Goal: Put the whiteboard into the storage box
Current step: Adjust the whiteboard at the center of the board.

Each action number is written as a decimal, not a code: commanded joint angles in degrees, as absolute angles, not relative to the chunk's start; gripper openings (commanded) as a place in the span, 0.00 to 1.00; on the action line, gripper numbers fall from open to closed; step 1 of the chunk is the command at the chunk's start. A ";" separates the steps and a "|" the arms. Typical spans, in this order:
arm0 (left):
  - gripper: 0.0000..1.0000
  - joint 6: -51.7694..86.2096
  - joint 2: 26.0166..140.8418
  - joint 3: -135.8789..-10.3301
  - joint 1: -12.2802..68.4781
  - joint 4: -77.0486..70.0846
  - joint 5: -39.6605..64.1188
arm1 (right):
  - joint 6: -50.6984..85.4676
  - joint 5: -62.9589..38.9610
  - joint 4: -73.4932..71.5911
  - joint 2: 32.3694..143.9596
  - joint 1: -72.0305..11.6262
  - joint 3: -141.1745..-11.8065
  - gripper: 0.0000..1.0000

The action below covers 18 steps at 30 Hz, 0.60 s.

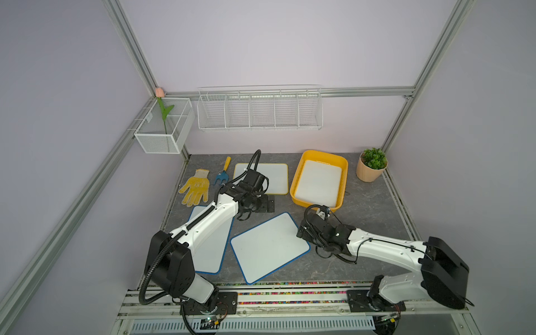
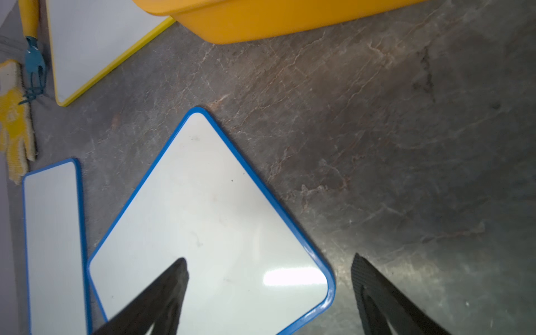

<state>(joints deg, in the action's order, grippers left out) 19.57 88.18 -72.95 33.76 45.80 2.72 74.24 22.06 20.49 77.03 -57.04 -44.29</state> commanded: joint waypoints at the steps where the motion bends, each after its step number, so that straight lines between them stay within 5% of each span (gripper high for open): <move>1: 1.00 10.44 92.36 -73.84 33.57 50.99 2.75 | 86.36 23.94 24.61 74.62 -60.03 -44.12 0.90; 18: 0.98 7.20 103.03 -68.82 34.38 44.69 3.45 | 107.54 24.01 21.76 81.42 -71.22 -43.05 0.90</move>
